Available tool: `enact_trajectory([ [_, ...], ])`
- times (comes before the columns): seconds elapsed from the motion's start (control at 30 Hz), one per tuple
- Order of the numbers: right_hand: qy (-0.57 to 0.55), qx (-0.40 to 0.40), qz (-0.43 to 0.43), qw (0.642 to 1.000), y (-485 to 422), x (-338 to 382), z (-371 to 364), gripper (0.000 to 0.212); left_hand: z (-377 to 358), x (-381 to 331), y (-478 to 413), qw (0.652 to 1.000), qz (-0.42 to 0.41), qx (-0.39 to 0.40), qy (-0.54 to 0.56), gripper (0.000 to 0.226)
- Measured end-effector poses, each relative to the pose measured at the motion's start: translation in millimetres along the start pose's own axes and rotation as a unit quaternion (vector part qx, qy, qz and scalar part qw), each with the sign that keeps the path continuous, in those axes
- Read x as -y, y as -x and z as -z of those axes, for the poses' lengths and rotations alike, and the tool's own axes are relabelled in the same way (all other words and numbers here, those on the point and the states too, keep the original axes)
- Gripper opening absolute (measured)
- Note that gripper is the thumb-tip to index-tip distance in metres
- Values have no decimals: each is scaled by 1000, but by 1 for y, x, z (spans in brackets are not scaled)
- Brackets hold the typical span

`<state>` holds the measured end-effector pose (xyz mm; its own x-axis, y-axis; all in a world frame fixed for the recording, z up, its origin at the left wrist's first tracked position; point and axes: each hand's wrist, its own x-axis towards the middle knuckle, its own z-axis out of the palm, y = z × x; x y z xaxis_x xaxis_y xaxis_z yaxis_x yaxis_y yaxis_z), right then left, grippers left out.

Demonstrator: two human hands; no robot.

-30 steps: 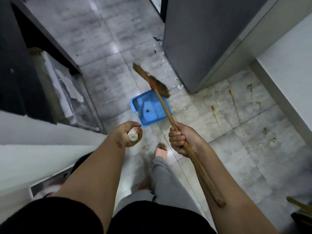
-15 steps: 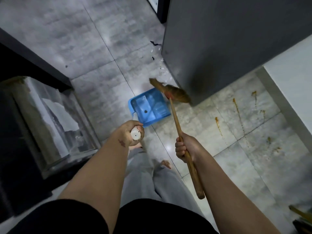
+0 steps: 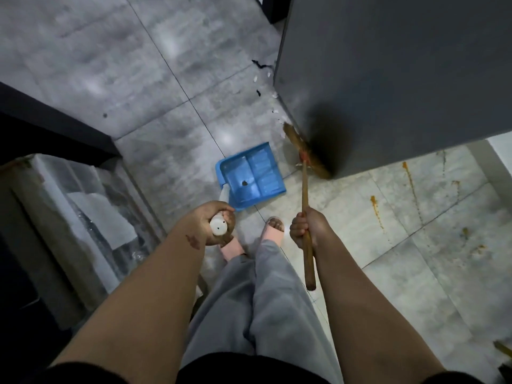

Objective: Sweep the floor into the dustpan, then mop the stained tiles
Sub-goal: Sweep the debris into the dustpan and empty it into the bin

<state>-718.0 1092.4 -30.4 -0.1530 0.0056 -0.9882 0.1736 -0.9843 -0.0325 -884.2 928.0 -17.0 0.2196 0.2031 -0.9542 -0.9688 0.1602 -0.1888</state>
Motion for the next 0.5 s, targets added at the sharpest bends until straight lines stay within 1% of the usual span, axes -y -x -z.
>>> enact_trajectory([
  [0.07,-27,26,-19,999,-8,8,-8,43,-1,-7,-1,1000,-3,-6,10,18],
  [0.17,-47,76,-40,995,-6,8,-24,45,-2,-18,-3,1000,10,-4,26,22],
  [0.27,-27,105,-42,993,10,-2,-38,46,-3,-28,0,999,18,2,34,19],
  [0.4,46,87,-10,995,33,-10,-41,46,-5,-38,2,999,20,3,37,17],
  [0.5,90,38,35,995,33,2,-43,42,-5,-45,4,999,18,6,46,16],
])
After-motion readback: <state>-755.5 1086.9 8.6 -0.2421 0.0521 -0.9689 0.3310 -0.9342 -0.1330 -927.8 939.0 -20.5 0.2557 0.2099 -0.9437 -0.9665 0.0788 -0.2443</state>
